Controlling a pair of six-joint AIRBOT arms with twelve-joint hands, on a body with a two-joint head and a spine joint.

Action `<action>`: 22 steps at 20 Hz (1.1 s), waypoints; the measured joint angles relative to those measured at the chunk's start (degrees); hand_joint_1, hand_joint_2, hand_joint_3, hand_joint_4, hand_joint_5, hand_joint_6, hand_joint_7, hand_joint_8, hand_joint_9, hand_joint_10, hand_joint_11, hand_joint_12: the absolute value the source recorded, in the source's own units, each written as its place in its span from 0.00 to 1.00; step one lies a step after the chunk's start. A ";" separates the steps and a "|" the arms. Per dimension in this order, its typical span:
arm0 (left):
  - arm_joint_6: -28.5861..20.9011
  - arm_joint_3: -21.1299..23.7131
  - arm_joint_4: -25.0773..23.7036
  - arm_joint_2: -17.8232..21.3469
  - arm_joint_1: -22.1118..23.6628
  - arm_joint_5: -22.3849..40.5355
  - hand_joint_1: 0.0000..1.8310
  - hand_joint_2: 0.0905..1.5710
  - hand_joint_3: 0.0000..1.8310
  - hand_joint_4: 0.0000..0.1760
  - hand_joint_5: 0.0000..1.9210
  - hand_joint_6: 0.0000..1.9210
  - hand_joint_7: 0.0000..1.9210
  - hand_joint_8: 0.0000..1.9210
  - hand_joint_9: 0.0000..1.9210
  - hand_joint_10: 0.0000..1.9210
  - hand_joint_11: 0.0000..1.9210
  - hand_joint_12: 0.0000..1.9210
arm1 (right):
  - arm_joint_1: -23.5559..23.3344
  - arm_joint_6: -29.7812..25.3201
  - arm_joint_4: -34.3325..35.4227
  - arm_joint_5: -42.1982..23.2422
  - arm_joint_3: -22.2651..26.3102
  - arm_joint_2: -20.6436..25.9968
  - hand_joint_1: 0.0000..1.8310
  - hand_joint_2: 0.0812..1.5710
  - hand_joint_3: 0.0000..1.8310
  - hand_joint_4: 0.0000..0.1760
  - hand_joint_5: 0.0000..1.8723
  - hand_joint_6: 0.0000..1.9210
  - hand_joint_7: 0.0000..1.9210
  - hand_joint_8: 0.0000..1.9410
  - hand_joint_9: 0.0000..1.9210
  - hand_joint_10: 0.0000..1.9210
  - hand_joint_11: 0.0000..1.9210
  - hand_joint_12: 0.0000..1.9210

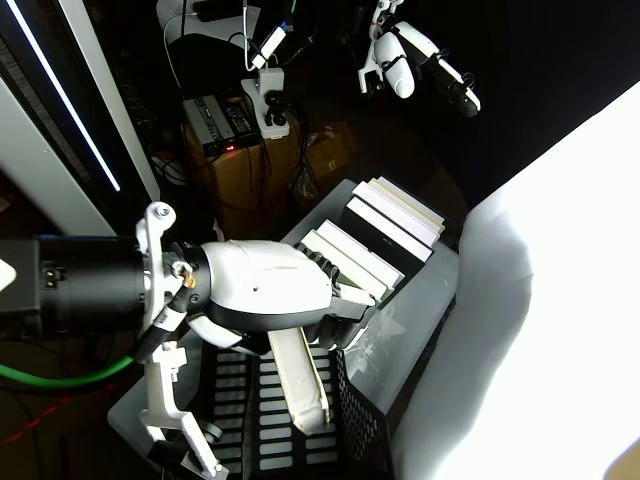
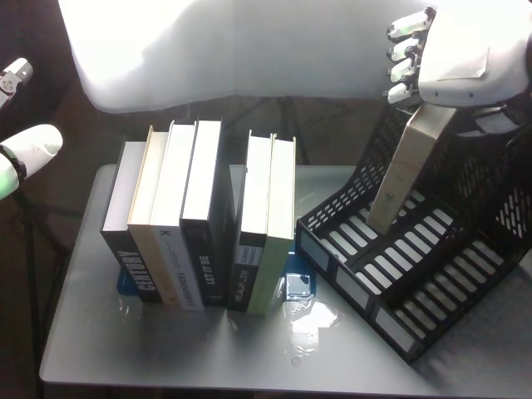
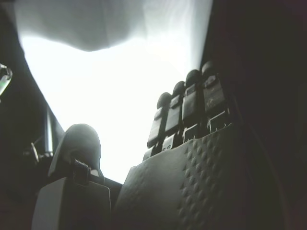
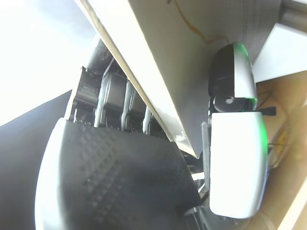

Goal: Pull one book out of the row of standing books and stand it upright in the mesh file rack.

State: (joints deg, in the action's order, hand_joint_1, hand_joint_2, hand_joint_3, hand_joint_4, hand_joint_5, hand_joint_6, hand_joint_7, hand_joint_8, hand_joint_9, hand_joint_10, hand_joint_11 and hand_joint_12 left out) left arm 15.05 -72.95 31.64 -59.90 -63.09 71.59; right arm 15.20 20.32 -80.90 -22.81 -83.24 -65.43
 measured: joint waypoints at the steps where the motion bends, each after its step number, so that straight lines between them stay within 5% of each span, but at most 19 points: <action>1: 0.00 0.00 0.02 0.00 0.00 0.02 0.12 0.83 0.00 0.19 0.02 0.00 0.00 0.00 0.00 0.00 0.00 0.00 | 0.00 0.00 0.00 0.17 -0.37 -0.26 0.64 0.79 0.00 0.00 0.37 0.67 0.40 0.80 0.43 0.74 0.36 0.89; 2: 0.00 0.00 0.22 0.00 0.00 0.02 0.13 0.82 0.00 0.20 0.02 0.00 0.00 0.00 0.00 0.00 0.00 0.00 | 0.24 0.02 0.04 0.61 -0.76 -0.55 0.63 0.80 0.00 0.00 0.38 0.66 0.38 0.82 0.38 0.75 0.28 0.91; 7: 0.00 0.04 0.28 0.00 -0.07 0.22 0.12 0.82 0.00 0.19 0.01 0.00 0.00 0.00 0.00 0.00 0.00 0.00 | 2.49 0.00 1.40 2.10 -2.99 -2.58 0.66 0.75 0.00 0.00 0.40 0.64 0.49 0.63 0.49 0.66 0.42 0.94; 11: 0.00 0.04 0.42 0.00 -0.17 0.39 0.12 0.82 0.00 0.20 0.01 0.00 0.00 0.00 0.00 0.00 0.00 0.00 | 3.61 0.04 3.37 2.19 -4.98 -4.52 0.64 0.78 0.00 0.00 0.37 0.71 0.44 0.68 0.44 0.62 0.33 0.91; 12: 0.00 0.04 0.44 0.00 -0.17 0.35 0.13 0.82 0.00 0.19 0.02 0.00 0.00 0.00 0.00 0.00 0.00 0.00 | 3.67 0.07 3.41 2.27 -5.38 -4.90 0.72 0.75 0.00 0.00 0.39 0.67 0.45 0.58 0.42 0.75 0.33 0.86; 13: 0.00 0.04 0.44 0.00 -0.17 0.39 0.13 0.82 0.00 0.20 0.01 0.00 0.00 0.00 0.00 0.00 0.00 0.00 | 4.04 0.07 3.34 2.56 -5.86 -5.40 0.64 0.78 0.01 0.00 0.37 0.73 0.41 0.68 0.39 0.65 0.31 0.85; 14: 0.02 0.04 0.46 0.00 -0.17 0.39 0.13 0.82 0.00 0.21 0.01 0.00 0.00 0.00 0.00 0.00 0.00 0.00 | 4.35 0.04 3.41 2.64 -6.16 -5.55 0.48 0.94 0.05 0.00 0.38 0.52 0.42 0.53 0.41 0.62 0.33 0.85; 15: 0.00 0.04 0.46 0.00 -0.17 0.39 0.13 0.82 0.00 0.21 0.02 0.00 0.00 0.00 0.00 0.00 0.00 0.00 | 4.37 0.09 3.32 2.91 -6.34 -5.68 0.44 0.96 0.03 0.00 0.36 0.45 0.38 0.55 0.33 0.71 0.23 0.94; 16: 0.00 0.04 0.46 0.00 -0.17 0.39 0.13 0.82 0.00 0.21 0.01 0.00 0.00 0.00 0.00 0.00 0.00 0.00 | 4.39 -0.02 3.37 3.19 -6.71 -5.79 0.50 0.91 0.02 0.00 0.27 0.81 0.36 0.55 0.31 0.70 0.19 0.92; 17: 0.00 0.04 0.46 0.00 -0.17 0.39 0.13 0.82 0.00 0.23 0.01 0.00 0.00 0.00 0.00 0.00 0.00 0.00 | 4.72 0.09 3.43 3.48 -7.04 -5.90 0.59 0.85 0.00 0.00 0.27 0.84 0.39 0.71 0.39 0.62 0.31 0.81; 18: 0.00 0.04 0.42 0.00 -0.17 0.42 0.13 0.82 0.00 0.25 0.01 0.00 0.00 0.00 0.00 0.00 0.00 0.00 | 4.83 0.13 3.58 3.72 -7.37 -6.05 0.64 0.82 0.00 0.00 0.30 0.77 0.42 0.73 0.45 0.62 0.40 0.85; 20: 0.00 0.04 0.46 0.00 -0.17 0.39 0.13 0.82 0.00 0.21 0.02 0.00 0.00 0.00 0.00 0.00 0.00 0.00 | 5.27 0.11 3.76 4.17 -7.78 -6.40 0.66 0.75 0.00 0.00 0.40 0.64 0.49 0.61 0.50 0.57 0.43 0.86; 21: 0.00 0.04 0.50 0.00 -0.17 0.42 0.12 0.82 0.00 0.22 0.02 0.00 0.00 0.00 0.00 0.00 0.00 0.00 | 5.64 0.11 4.00 4.22 -8.13 -6.69 0.66 0.75 0.00 0.00 0.39 0.68 0.48 0.61 0.47 0.51 0.37 0.82; 22: 0.00 0.04 0.46 0.00 -0.17 0.42 0.12 0.82 0.00 0.21 0.02 0.00 0.00 0.00 0.00 0.00 0.00 0.00 | 5.68 0.11 4.00 4.44 -8.24 -6.84 0.63 0.80 0.00 0.00 0.34 0.74 0.40 0.75 0.39 0.59 0.27 0.87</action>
State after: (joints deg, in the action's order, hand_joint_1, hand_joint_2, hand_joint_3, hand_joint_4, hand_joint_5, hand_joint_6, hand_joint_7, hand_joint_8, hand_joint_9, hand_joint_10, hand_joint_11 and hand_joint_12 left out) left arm 15.05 -72.90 32.10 -59.90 -63.26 72.01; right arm 20.88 20.43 -76.90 -18.37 -91.48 -72.27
